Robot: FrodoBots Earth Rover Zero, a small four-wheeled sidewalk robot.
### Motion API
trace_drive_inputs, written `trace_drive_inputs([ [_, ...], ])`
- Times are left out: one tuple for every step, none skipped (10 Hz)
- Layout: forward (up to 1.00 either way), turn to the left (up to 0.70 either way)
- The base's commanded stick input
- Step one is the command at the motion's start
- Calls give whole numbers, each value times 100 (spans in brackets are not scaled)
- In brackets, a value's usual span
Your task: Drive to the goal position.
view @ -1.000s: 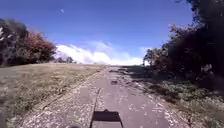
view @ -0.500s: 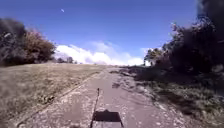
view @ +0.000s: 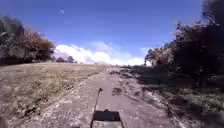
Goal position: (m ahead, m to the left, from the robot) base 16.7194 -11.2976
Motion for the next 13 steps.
trace_drive_inputs([
  [100,-1],
  [100,-6],
  [100,-12],
  [100,-30],
  [100,-31],
  [100,0],
  [100,0],
  [100,0],
  [100,0],
  [100,0],
  [100,0],
  [100,1],
  [100,13],
])
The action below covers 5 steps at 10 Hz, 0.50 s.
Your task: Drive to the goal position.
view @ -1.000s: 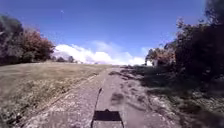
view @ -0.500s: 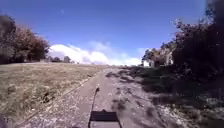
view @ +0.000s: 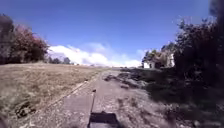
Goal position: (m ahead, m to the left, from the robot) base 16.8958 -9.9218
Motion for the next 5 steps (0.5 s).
trace_drive_inputs([
  [100,25],
  [100,25],
  [100,10],
  [100,0],
  [100,0],
])
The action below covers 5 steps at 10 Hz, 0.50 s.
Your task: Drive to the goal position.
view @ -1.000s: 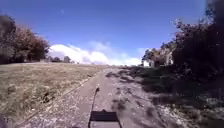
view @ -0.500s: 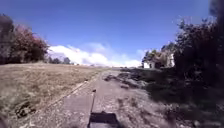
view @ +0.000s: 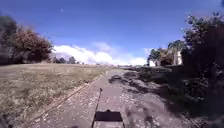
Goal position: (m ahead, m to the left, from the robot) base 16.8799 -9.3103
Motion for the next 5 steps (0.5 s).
trace_drive_inputs([
  [100,0],
  [100,0],
  [100,0],
  [100,0],
  [100,0],
])
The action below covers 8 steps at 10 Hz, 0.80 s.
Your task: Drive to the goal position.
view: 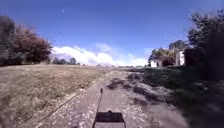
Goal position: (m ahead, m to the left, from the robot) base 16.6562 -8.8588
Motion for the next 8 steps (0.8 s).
trace_drive_inputs([
  [100,0],
  [100,0],
  [100,0],
  [100,0],
  [100,0],
  [100,0],
  [100,0],
  [100,0],
])
